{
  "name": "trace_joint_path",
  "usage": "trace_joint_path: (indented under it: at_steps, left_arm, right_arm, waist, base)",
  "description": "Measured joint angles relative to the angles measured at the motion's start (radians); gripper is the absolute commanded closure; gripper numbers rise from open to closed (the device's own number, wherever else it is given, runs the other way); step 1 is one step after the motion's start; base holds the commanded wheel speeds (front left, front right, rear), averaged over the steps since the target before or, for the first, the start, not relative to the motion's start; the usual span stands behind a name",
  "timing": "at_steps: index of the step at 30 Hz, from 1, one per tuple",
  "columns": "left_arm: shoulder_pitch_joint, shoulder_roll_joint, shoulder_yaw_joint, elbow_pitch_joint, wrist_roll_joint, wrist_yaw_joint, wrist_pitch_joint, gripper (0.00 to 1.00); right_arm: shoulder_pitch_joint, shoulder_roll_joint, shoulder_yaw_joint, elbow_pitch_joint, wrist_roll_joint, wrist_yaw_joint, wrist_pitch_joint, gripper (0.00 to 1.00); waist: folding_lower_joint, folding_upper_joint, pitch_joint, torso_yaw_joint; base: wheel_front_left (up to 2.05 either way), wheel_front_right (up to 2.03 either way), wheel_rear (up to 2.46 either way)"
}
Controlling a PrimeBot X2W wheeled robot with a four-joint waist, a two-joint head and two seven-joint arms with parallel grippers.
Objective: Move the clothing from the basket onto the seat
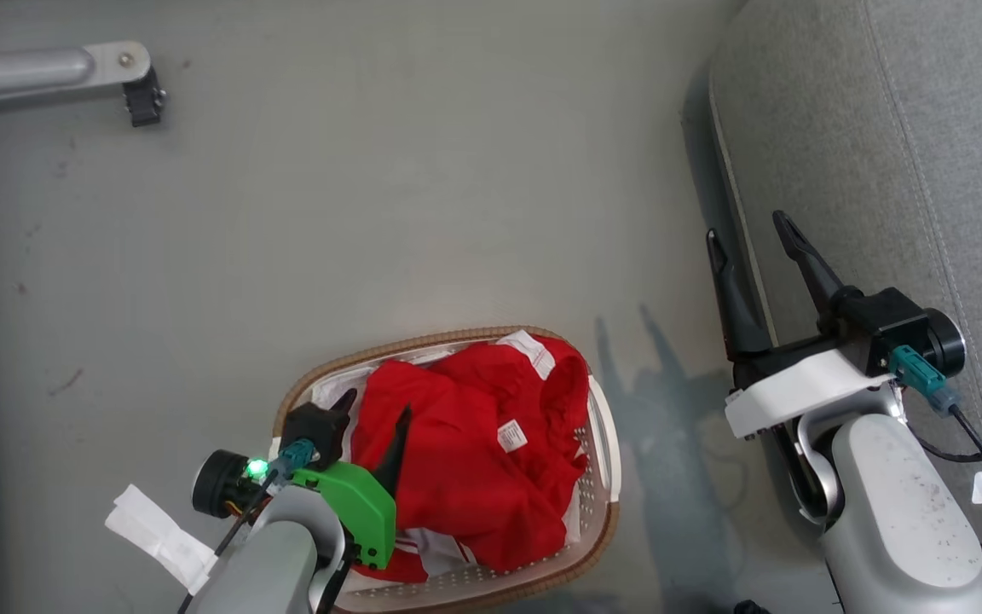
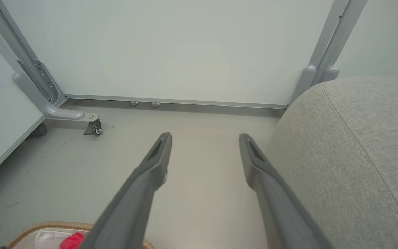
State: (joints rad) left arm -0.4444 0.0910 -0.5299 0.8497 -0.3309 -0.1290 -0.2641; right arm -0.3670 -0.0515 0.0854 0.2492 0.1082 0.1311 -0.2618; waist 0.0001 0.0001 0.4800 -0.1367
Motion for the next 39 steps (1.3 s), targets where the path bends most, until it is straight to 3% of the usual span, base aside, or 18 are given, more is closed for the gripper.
trace_joint_path:
  at_steps: [11,16,28,30,39]
  left_arm:
    - [-0.131,-0.002,-0.158,0.251,-0.115,0.000,0.007,0.00]
    - [-0.182,0.001,-0.231,0.308,-0.164,0.000,0.035,0.00]
    - [-0.249,0.023,-0.295,0.388,-0.224,0.002,0.089,0.00]
    - [-0.249,0.024,-0.309,0.385,-0.235,0.002,0.096,1.00]
    - [-0.208,0.034,-0.354,0.331,-0.325,0.000,0.031,1.00]
  right_arm:
    - [-0.038,0.000,0.032,-0.005,0.061,0.000,0.000,0.00]
    - [-0.058,0.000,0.053,-0.004,0.082,0.000,0.000,0.00]
    - [-0.078,0.001,0.062,-0.014,0.110,0.000,0.000,0.00]
    - [-0.084,0.001,0.064,-0.013,0.113,0.000,0.000,0.00]
    - [-0.091,0.002,0.077,-0.003,0.120,0.000,0.000,0.00]
  waist:
    - [0.0001,0.0000,0.157,-0.057]
    - [0.0000,0.0000,0.216,-0.083]
    - [-0.0001,0.0000,0.302,-0.129]
    - [0.0000,0.0000,0.301,-0.130]
    - [-0.0001,0.0000,0.234,-0.120]
  base:
    - [0.00,0.00,0.00]
    - [0.00,0.00,0.00]
    - [0.00,0.00,0.00]
    - [0.00,0.00,0.00]
    - [0.00,0.00,0.00]
